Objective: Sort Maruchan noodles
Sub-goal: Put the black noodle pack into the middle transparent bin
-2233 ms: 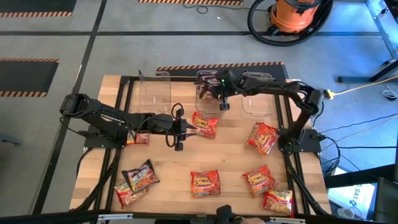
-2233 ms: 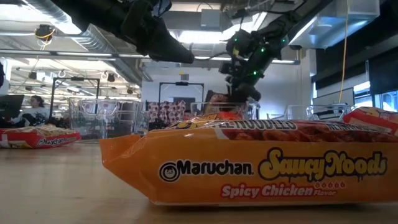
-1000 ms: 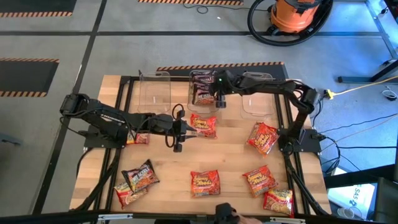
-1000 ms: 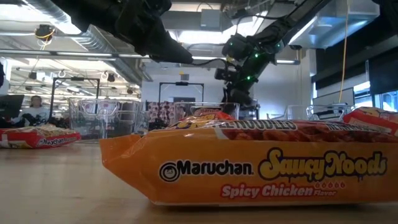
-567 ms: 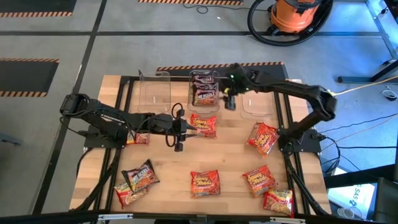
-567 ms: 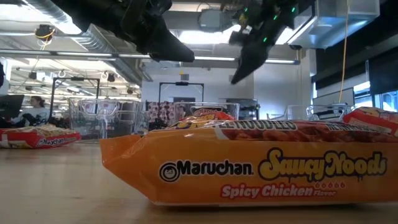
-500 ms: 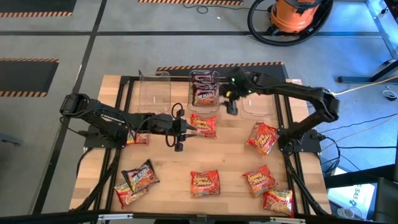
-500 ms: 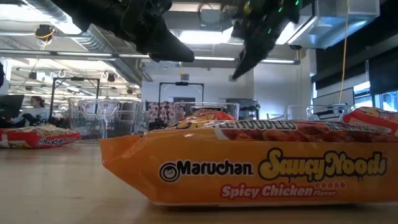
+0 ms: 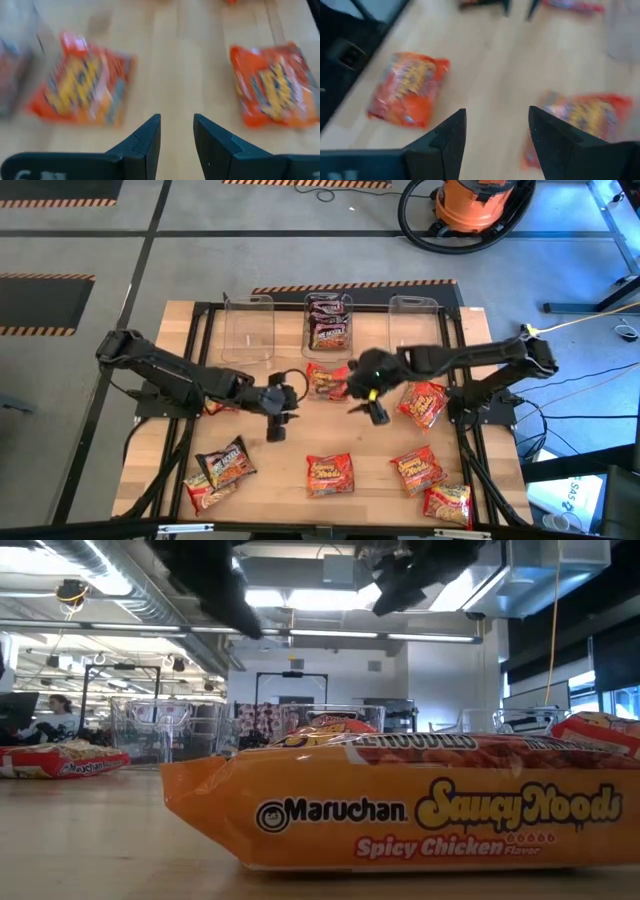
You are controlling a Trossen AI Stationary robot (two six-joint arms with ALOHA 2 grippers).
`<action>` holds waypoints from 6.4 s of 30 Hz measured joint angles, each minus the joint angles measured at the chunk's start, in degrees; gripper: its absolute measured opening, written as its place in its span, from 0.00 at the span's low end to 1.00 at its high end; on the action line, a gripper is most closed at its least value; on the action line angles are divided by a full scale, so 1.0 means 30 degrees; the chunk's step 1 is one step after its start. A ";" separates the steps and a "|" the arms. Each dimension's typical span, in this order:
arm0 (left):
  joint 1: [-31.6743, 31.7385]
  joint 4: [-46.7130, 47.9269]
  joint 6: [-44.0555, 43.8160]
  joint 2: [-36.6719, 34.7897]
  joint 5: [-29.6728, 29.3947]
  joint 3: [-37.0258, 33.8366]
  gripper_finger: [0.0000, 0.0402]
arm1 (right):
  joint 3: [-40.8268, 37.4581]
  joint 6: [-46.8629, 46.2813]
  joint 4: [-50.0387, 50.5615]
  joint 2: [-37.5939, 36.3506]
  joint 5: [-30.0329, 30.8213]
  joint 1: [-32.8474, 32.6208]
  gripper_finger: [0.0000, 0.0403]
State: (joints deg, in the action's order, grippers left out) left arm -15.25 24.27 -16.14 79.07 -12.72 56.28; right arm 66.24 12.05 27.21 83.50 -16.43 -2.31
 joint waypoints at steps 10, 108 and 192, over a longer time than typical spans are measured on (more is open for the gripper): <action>-0.3477 0.8068 -0.9216 -0.0022 0.1496 0.0947 0.34 | -0.5707 -0.3898 -0.8412 0.0036 0.0630 -0.2452 0.48; -0.7025 -1.2073 -0.8294 0.6521 -0.7001 -0.7165 0.48 | -0.3396 -1.8977 -1.7232 0.8786 0.3542 -0.1717 0.77; 0.0032 -1.5634 0.3583 0.1093 0.0111 -0.7201 0.48 | 0.4567 0.1465 -0.0260 0.2178 0.2635 0.7710 0.12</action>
State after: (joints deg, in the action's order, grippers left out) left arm -15.16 -22.63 -5.39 82.35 -12.39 34.68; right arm 79.94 16.44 26.43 90.04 -8.52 20.82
